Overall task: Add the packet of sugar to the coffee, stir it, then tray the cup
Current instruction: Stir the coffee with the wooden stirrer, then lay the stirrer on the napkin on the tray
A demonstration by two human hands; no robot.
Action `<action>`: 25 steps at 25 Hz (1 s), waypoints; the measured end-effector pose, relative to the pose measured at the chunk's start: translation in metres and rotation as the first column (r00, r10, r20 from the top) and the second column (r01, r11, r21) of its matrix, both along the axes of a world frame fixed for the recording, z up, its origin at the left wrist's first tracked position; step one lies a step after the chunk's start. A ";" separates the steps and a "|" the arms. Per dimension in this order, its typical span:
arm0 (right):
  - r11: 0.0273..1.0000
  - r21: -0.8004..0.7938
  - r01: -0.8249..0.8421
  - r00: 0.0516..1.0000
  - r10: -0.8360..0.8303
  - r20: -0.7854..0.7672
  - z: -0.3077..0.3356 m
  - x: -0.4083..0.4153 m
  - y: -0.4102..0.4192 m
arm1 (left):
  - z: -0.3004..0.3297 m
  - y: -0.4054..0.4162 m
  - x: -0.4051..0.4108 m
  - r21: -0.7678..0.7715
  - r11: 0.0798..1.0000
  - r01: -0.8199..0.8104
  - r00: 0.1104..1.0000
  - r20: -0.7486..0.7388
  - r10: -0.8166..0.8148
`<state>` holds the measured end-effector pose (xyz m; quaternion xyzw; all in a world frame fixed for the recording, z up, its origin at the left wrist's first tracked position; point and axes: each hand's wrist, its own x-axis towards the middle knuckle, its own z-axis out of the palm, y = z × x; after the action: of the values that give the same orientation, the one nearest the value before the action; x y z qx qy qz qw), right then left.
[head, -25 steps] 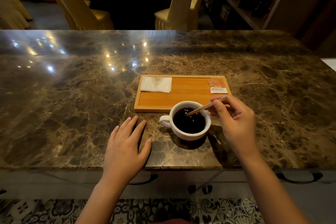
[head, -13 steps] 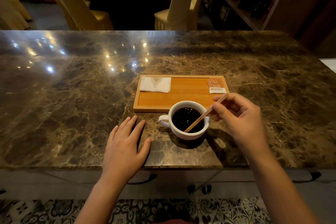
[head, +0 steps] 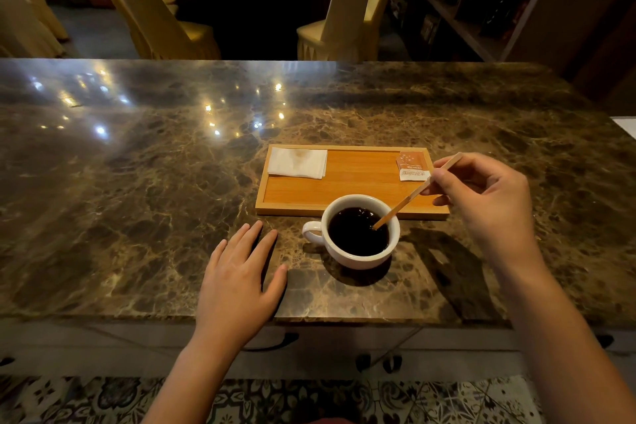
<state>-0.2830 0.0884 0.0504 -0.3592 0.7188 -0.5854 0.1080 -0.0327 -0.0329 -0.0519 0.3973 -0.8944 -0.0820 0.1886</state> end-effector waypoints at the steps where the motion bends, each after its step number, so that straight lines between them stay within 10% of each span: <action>1: 1.000 -0.021 0.000 1.000 0.001 0.020 0.001 -0.001 -0.001 | 0.000 0.000 0.000 0.000 1.000 -0.001 1.000 -0.002 0.001; 9: 0.983 -0.155 -0.096 0.984 0.117 0.133 0.033 -0.021 -0.035 | 0.001 0.001 0.000 0.001 1.000 -0.005 1.000 -0.010 0.005; 16: 0.931 -0.167 -0.325 0.918 0.268 -0.292 0.016 -0.018 -0.115 | 0.001 0.001 -0.001 0.016 1.000 -0.019 1.000 -0.015 0.019; 20: 0.841 -0.058 -0.538 0.547 0.296 -0.783 -0.009 -0.013 -0.152 | 0.002 0.002 -0.001 0.023 0.999 -0.025 0.999 -0.025 0.026; 25: 0.688 0.099 -0.719 0.136 0.279 -0.951 -0.030 -0.005 -0.175 | 0.002 0.002 -0.001 0.040 0.999 -0.036 0.999 -0.023 0.037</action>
<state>-0.2877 -0.0867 0.0206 -0.8572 0.3457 -0.3285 -0.1943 -0.0340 -0.0304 -0.0496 0.4163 -0.8828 -0.1011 0.1929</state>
